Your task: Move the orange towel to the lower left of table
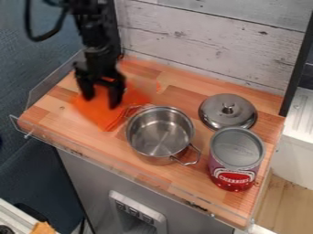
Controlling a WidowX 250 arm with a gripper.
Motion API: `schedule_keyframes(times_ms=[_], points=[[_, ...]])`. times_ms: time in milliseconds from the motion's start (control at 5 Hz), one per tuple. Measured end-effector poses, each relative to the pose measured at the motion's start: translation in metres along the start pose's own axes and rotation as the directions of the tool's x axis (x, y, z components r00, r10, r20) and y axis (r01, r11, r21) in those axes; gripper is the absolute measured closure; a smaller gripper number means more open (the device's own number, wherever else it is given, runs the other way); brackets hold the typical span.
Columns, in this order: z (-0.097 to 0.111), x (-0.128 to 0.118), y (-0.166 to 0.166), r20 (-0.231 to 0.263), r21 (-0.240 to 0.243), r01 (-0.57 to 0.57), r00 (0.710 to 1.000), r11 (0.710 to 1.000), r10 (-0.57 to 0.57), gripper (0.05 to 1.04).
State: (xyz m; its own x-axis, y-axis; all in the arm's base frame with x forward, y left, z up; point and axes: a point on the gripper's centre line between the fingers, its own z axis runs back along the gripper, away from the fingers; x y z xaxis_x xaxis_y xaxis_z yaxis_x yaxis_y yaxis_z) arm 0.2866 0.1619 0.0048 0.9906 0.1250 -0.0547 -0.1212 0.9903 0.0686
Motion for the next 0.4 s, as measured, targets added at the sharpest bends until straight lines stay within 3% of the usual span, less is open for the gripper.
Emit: schedule_keyframes(times_ms=[400], points=[[-0.001, -0.054, 0.011, -0.060, -0.006, -0.095, 0.994, 0.995, 0.095, 0.085]])
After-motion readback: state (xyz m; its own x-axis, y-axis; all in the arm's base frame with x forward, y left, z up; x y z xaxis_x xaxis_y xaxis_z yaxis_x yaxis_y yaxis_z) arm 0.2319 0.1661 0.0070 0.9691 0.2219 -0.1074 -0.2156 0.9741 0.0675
